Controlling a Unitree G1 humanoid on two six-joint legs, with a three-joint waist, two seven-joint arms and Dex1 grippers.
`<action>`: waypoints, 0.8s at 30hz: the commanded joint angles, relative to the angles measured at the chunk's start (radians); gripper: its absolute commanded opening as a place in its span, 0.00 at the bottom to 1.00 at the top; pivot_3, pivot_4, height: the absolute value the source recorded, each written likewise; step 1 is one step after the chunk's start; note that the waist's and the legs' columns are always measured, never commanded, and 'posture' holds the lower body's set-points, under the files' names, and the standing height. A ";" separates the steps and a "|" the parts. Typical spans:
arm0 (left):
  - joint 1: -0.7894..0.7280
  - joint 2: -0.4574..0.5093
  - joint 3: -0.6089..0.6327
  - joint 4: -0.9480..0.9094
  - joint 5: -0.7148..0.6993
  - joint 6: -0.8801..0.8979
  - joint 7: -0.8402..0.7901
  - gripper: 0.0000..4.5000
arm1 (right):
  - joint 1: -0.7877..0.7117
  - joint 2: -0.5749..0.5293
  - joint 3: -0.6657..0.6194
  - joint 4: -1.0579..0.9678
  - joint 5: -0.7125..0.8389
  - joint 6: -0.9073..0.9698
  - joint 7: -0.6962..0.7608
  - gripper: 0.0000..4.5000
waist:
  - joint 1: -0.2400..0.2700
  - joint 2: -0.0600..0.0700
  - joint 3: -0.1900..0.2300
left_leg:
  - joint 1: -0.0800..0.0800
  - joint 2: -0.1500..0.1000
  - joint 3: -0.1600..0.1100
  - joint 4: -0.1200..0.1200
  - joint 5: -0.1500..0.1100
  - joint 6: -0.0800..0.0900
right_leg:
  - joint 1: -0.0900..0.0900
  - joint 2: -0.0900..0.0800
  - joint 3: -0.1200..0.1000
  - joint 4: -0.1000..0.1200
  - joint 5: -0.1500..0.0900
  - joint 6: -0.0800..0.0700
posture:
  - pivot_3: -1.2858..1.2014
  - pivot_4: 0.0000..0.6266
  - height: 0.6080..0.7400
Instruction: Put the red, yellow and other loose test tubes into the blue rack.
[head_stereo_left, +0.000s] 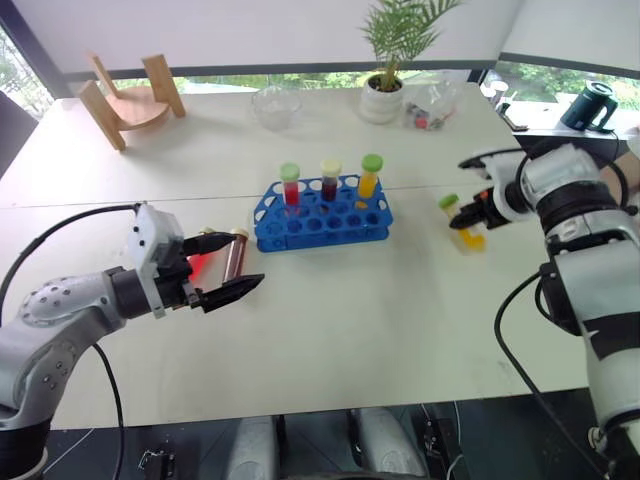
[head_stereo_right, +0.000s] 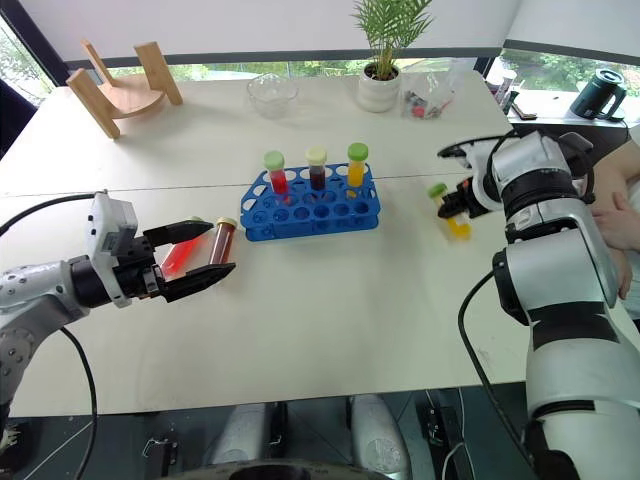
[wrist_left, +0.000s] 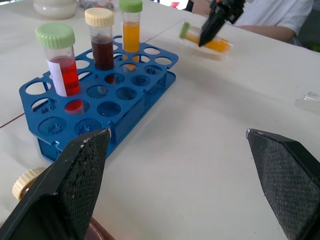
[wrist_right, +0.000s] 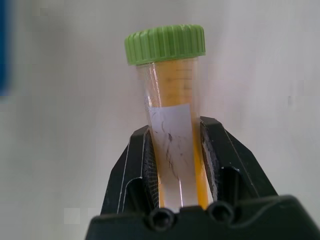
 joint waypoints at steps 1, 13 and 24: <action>-0.019 0.017 0.028 -0.017 -0.005 -0.009 -0.002 1.00 | 0.087 -0.012 -0.208 -0.402 0.142 0.004 -0.042 0.18 | 0.001 0.000 0.000 | 0.000 0.000 -0.001 0.000 0.000 0.000 | 0.000 0.000 0.000 0.000 0.000 0.000 | 0.52 0.24 1.00; -0.102 0.051 0.002 0.031 -0.010 0.018 -0.030 1.00 | 0.649 0.410 -0.573 -0.984 0.419 -0.467 -0.337 0.18 | 0.014 -0.001 -0.001 | 0.000 -0.001 -0.003 0.002 0.000 0.000 | 0.003 0.000 -0.002 0.000 0.000 0.001 | 0.52 0.24 1.00; -0.123 0.069 0.018 0.027 -0.020 0.050 -0.042 1.00 | 0.731 0.437 -0.484 -0.811 0.390 -0.750 -0.332 0.18 | 0.010 -0.001 0.000 | 0.001 0.000 -0.003 0.000 0.000 0.000 | 0.003 0.001 -0.001 0.000 0.000 0.000 | 0.52 0.24 1.00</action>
